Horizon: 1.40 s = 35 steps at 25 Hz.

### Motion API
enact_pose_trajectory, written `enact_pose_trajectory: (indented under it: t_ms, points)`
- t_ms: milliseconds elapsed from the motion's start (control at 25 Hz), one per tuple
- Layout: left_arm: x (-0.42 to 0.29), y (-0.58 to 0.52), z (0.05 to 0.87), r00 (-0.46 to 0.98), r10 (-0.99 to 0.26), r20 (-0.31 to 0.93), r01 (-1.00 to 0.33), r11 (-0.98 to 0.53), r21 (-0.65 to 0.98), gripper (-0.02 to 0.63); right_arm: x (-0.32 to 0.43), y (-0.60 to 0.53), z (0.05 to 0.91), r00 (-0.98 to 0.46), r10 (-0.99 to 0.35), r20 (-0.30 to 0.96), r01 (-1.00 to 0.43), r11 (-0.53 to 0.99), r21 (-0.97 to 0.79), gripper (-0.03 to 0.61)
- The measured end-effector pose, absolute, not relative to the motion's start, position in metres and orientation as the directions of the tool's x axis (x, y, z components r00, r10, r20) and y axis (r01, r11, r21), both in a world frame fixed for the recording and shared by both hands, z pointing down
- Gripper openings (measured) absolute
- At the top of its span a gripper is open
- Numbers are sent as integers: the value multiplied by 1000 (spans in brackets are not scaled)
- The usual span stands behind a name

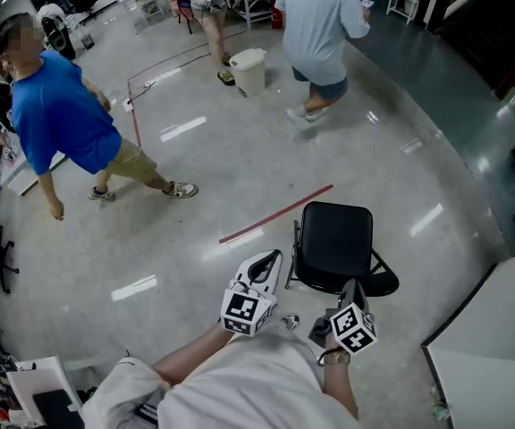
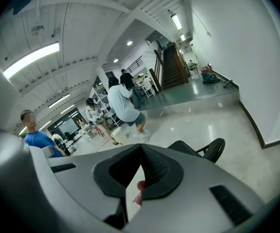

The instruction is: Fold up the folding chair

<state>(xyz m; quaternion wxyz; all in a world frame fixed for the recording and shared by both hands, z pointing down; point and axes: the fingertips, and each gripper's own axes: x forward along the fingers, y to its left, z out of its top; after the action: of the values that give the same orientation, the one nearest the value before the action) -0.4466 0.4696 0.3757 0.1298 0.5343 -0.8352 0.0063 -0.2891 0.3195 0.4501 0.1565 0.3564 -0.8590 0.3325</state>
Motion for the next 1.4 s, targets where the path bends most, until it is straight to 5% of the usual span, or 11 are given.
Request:
enact_pose_trajectory:
  t_ms: [520, 840, 1400]
  points:
    - [-465, 380, 378, -132, -959, 252, -974, 172, 148, 12, -256, 276, 450, -493, -680, 543, -856, 266, -444, 5]
    - [-468, 292, 390, 209, -947, 243, -968, -166, 189, 12, -243, 265, 450, -250, -787, 564, -917, 4, -400, 5]
    - [-541, 210, 422, 461, -841, 284, -881, -397, 257, 12, -290, 272, 461, -5, -781, 624, -896, -274, -350, 5]
